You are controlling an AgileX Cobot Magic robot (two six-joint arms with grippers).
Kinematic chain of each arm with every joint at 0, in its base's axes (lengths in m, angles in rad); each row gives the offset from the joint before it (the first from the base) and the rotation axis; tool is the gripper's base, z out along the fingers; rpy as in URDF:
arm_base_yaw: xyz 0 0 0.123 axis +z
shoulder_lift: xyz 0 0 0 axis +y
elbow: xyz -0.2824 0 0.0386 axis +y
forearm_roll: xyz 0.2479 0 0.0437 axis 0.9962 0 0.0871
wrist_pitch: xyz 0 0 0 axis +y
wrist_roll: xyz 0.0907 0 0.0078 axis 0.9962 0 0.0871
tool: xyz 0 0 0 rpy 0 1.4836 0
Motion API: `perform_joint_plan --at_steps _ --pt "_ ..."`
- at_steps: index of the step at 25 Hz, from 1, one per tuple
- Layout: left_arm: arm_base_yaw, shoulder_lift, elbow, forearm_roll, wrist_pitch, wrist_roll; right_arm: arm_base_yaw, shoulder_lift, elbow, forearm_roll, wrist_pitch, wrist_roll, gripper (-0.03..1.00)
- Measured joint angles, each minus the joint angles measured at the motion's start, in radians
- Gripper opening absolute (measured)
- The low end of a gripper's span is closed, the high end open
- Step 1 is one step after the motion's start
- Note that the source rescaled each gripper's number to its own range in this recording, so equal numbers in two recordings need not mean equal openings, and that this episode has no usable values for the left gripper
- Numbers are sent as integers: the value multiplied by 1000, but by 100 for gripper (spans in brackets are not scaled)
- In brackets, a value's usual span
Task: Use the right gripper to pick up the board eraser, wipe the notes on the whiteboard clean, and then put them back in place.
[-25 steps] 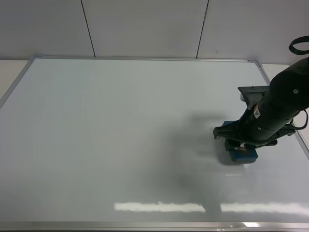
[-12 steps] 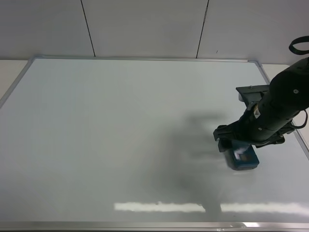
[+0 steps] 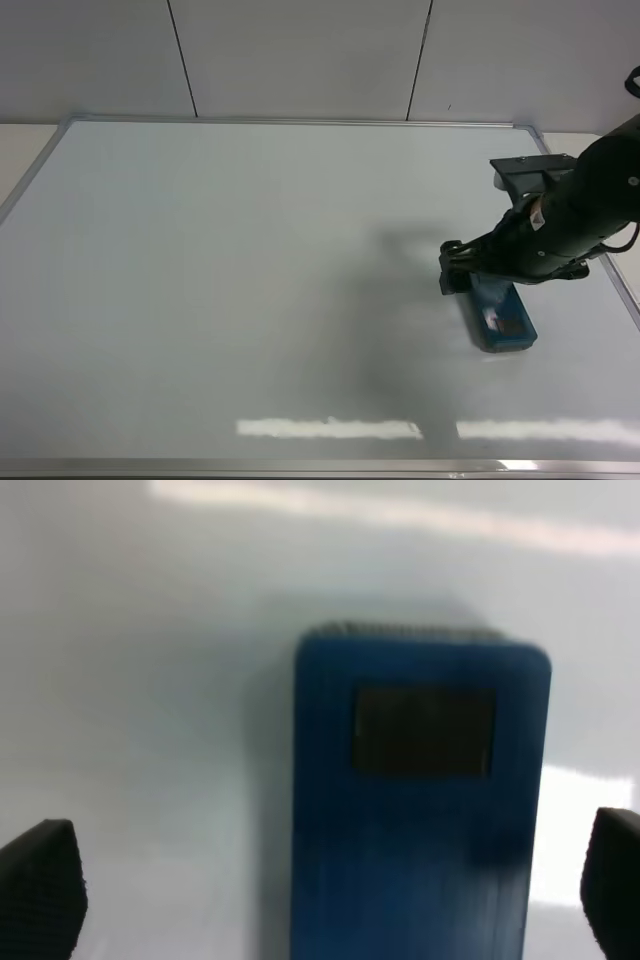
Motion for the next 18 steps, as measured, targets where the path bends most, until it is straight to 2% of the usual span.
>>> perform_joint_plan --at_steps 5,9,11,18 --pt "0 0 0 0 0 0 -26 -135 0 40 -40 -56 100" --pt "0 0 0 0 0 0 -89 -246 0 55 -36 -67 100" --pt "0 0 0 0 0 0 -148 -316 0 69 -8 -67 100" --pt "0 0 0 0 0 0 -342 -543 0 60 193 -102 100"
